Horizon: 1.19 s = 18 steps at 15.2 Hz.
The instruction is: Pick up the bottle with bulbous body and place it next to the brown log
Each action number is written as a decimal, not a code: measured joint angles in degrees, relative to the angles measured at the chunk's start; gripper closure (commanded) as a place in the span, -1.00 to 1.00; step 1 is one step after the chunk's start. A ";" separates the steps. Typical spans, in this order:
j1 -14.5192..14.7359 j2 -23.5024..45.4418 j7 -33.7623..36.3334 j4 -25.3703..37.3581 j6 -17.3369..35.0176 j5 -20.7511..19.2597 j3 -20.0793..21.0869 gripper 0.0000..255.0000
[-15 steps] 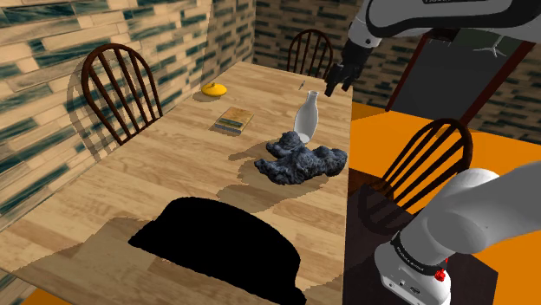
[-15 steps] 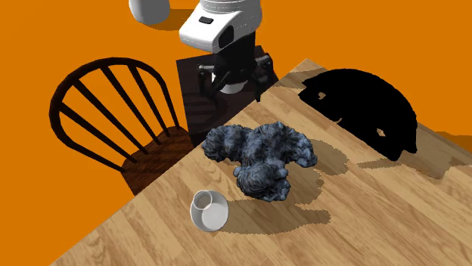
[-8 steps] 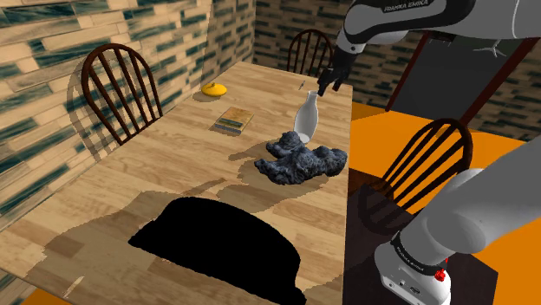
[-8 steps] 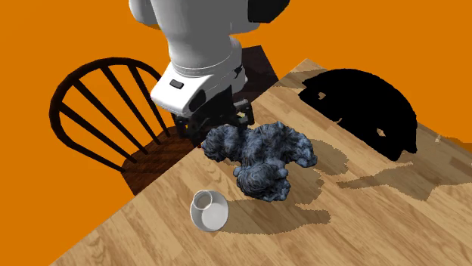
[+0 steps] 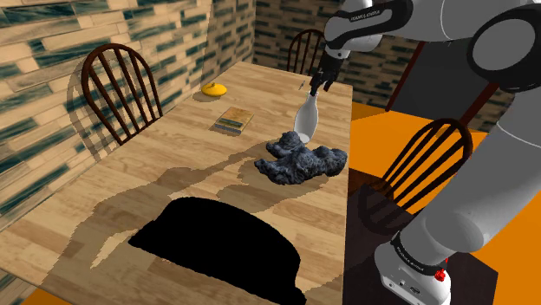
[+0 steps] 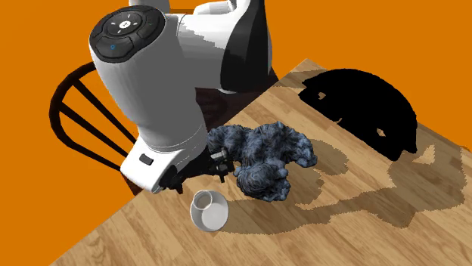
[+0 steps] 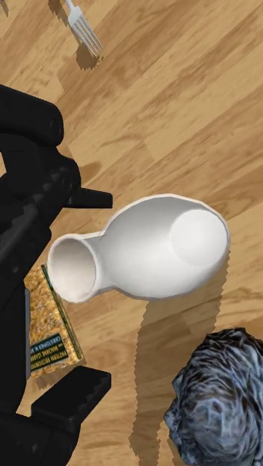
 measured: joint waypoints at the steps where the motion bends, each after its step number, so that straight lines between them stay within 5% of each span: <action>1: -0.20 0.97 -0.60 0.50 0.34 0.40 -0.10 -1.00; 15: -0.39 4.86 -1.89 -0.62 5.11 2.08 0.18 -1.00; 16: -0.39 4.86 -1.89 -0.62 5.11 2.08 0.18 1.00; 18: -0.38 4.85 -1.89 -0.61 5.11 2.09 0.19 1.00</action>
